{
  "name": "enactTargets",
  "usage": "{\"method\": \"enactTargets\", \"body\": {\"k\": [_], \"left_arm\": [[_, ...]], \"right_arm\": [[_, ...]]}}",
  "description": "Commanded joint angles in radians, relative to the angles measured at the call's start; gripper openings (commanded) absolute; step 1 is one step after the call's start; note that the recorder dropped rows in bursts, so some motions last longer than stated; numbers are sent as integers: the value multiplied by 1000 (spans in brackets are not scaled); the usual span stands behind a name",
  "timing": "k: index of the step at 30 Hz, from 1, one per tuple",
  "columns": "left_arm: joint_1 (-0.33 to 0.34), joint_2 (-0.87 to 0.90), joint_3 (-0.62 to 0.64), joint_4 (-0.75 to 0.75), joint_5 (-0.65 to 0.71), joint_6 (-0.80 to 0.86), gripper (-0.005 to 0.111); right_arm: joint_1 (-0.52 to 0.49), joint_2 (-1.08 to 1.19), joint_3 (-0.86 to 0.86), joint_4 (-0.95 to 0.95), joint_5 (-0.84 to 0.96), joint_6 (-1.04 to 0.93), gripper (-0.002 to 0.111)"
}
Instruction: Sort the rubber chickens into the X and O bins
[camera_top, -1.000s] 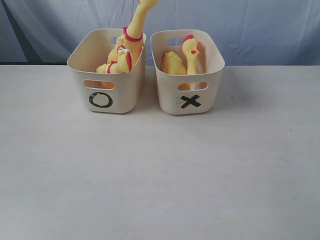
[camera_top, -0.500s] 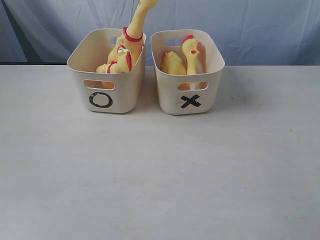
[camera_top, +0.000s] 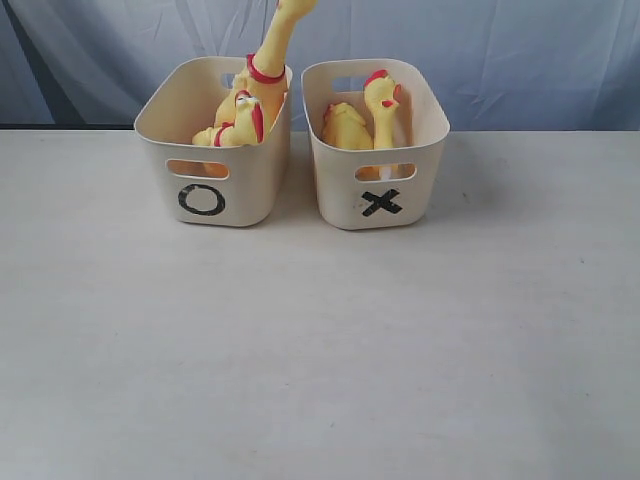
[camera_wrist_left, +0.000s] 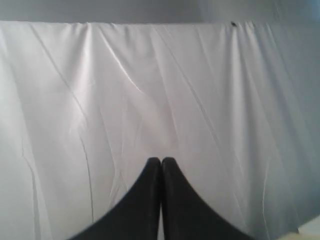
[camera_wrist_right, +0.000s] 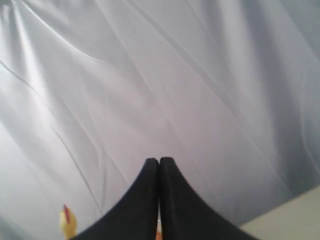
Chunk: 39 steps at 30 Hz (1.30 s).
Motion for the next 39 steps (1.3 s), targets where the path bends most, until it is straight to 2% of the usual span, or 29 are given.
{"method": "enactTargets", "body": {"k": [1, 5, 9, 14, 17, 29, 39], "left_arm": [[-9, -8, 70, -221, 140, -8, 0], [-9, -8, 143, -333, 123, -8, 0], [-9, -8, 212, -455, 111, -8, 0], [-9, -8, 299, -661, 236, -8, 0], [-10, -8, 346, -734, 294, -8, 0], [-19, -8, 497, -758, 245, -8, 0], [-19, -8, 497, -750, 244, -8, 0]], "right_arm": [[-5, -5, 0, 4, -217, -5, 0], [-5, -5, 0, 4, -343, -5, 0], [-5, -5, 0, 4, -382, -5, 0], [-5, -5, 20, 2, -375, -5, 0], [-5, -5, 80, 2, -374, -5, 0], [-5, -5, 373, 2, -374, -5, 0], [-5, -5, 408, 2, -283, -5, 0]]}}
